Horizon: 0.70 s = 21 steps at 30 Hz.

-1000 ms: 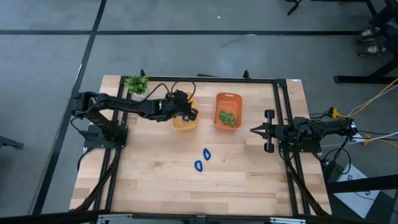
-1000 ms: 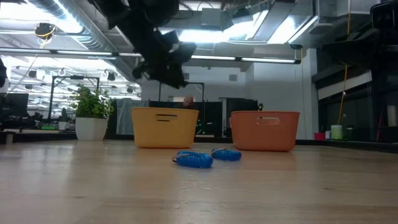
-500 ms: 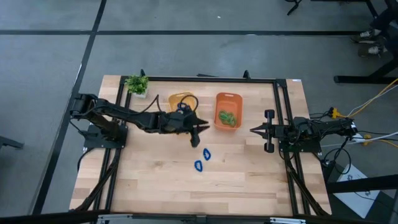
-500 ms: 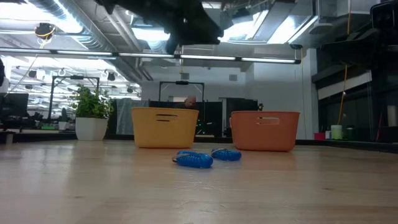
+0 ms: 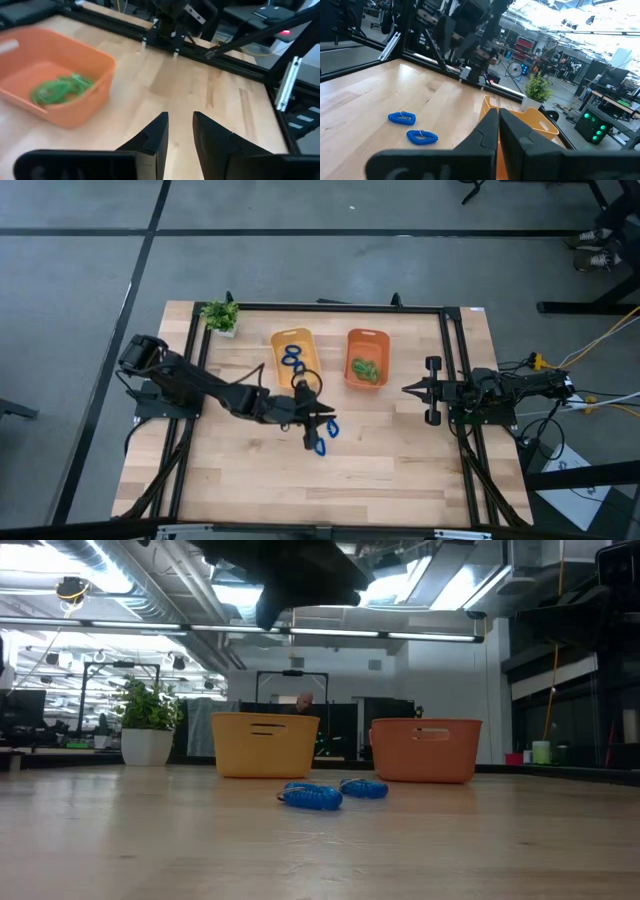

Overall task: Sort spring keychains
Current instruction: Put the blue spring keychain into the yellow bin

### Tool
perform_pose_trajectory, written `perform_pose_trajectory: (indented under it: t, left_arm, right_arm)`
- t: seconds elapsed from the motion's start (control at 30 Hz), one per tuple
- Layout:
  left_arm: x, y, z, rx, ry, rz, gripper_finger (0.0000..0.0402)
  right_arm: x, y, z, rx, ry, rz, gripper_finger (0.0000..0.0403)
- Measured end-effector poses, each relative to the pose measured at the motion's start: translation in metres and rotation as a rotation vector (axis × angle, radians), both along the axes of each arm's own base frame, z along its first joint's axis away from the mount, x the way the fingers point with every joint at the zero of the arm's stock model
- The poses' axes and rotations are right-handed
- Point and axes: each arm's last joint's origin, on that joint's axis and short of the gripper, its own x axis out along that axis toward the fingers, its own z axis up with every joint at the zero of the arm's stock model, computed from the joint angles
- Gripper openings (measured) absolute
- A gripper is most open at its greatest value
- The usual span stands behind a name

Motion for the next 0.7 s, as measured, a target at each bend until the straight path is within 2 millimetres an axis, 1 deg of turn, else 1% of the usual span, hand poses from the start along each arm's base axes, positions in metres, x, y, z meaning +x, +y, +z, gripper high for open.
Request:
perform_pose_trajectory:
  t: [0.17, 0.27, 0.47, 0.7]
  left_arm:
    - [0.004, -0.009, -0.015, -0.099, 0.025, 0.019, 0.0076]
    - [0.008, -0.016, -0.021, -0.129, 0.037, 0.004, 0.0071]
    - [0.023, -0.032, -0.014, -0.12, 0.042, -0.046, 0.0057]
    - [0.031, -0.044, -0.005, -0.082, 0.236, -0.006, 0.0022]
  right_arm:
    - [0.0, 0.0, 0.0, 0.0, 0.0, 0.0, 0.0016]
    - [0.0, 0.0, 0.0, 0.0, 0.0, 0.0, 0.0016]
    - [0.0, 0.0, 0.0, 0.0, 0.0, 0.0, 0.0016]
    - [0.0, 0.0, 0.0, 0.0, 0.001, 0.0, 0.0016]
